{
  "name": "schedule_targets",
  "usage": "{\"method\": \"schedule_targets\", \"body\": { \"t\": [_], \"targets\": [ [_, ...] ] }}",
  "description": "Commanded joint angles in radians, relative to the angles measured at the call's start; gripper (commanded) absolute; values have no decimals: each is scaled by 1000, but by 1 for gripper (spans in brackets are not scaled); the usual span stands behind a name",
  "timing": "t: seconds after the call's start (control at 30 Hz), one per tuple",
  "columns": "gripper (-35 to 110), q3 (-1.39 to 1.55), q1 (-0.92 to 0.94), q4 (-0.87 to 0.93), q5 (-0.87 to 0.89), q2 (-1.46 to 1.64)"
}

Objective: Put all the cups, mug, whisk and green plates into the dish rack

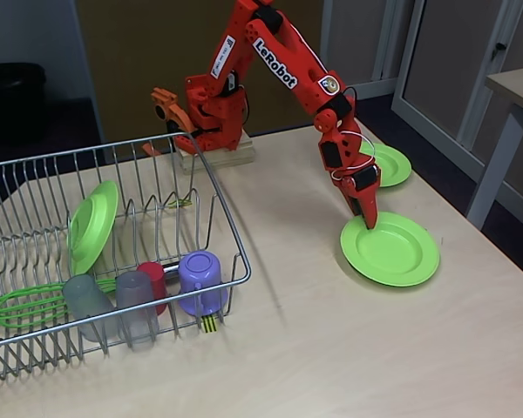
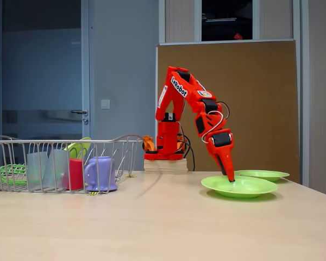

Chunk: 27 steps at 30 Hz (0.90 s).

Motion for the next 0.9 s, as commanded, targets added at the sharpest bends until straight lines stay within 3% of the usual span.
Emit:
{"method": "schedule_targets", "body": {
  "t": [0.0, 0.47, 0.87],
  "targets": [
    [0, -92, -2, 121, 0, 54],
    [0, -604, 23, 601, -77, 94],
    [0, -894, 127, 742, -87, 117]
  ]
}}
